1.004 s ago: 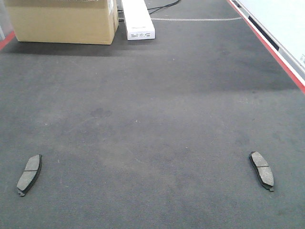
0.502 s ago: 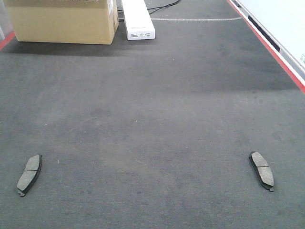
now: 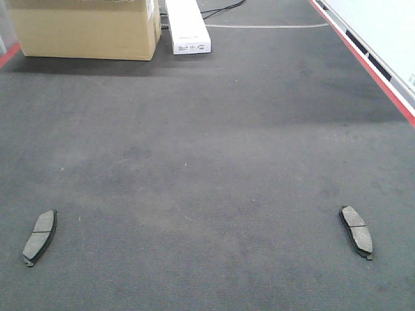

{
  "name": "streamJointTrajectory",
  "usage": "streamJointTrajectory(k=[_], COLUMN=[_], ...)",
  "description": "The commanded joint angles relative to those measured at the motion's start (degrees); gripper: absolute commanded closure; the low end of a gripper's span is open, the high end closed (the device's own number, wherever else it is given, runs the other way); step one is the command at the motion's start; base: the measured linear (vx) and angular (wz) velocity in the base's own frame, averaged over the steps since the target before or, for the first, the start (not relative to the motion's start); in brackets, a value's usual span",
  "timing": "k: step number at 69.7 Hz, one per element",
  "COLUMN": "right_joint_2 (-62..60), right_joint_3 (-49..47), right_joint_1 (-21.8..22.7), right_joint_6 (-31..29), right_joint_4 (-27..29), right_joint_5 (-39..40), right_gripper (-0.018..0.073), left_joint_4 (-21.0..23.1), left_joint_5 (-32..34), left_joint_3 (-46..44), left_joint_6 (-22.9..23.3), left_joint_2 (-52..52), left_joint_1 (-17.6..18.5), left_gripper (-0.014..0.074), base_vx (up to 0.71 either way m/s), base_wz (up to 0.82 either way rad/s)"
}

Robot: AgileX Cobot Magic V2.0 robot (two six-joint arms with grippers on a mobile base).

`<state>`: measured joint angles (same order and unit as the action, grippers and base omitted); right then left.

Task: Move and align brake pads A on conveyor
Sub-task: 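Lower the left gripper with its pad beside the pad nearest it, then open the left gripper and raise it off the placed pad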

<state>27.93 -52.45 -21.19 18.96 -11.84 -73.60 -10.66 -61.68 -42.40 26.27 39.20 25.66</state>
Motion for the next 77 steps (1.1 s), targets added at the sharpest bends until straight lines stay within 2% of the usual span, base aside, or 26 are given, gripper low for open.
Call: streamJointTrajectory(k=[1, 19, 31, 41, 49, 62, 77], right_joint_2=[0.42, 0.42, 0.42, 0.42, 0.42, 0.42, 0.42], right_joint_3=[-1.51, -1.51, -1.51, -1.51, -1.51, -1.51, -1.51], right_joint_1=[0.22, 0.22, 0.22, 0.22, 0.22, 0.22, 0.22], right_joint_6=[-0.42, -0.42, -0.42, -0.42, -0.42, -0.42, -0.42], right_joint_4=[-1.39, -1.39, -1.39, -1.39, -1.39, -1.39, -1.39], right_joint_5=[-0.04, -0.04, -0.04, -0.04, -0.04, -0.04, -0.04], right_gripper=[0.0560, 0.0560, 0.0560, 0.0560, 0.0560, 0.0560, 0.0560], left_joint_4=[0.12, 0.12, -0.25, 1.83, 3.26, 3.19, 4.43], left_joint_5=[7.47, 17.70, 18.05, 18.00, 18.59, 20.17, 22.73], left_joint_3=[-1.78, -5.17, -13.34, -17.82, -18.36, -18.36, -18.36], left_joint_6=[0.44, 0.44, -0.21, -0.21, -0.21, -0.16, 0.00], left_joint_2=[3.81, 21.24, 35.20, 44.14, 48.11, 51.57, 54.49], left_joint_1=[0.26, 0.26, 0.09, -2.29, -4.68, -7.86, -8.86], left_gripper=[0.0603, 0.0603, 0.0603, 0.0603, 0.0603, 0.0603, 0.0603], base_vx=[0.00, 0.00, 0.00, 0.00, 0.00, 0.00, 0.00], base_wz=[0.00, 0.00, 0.00, 0.00, 0.00, 0.00, 0.00])
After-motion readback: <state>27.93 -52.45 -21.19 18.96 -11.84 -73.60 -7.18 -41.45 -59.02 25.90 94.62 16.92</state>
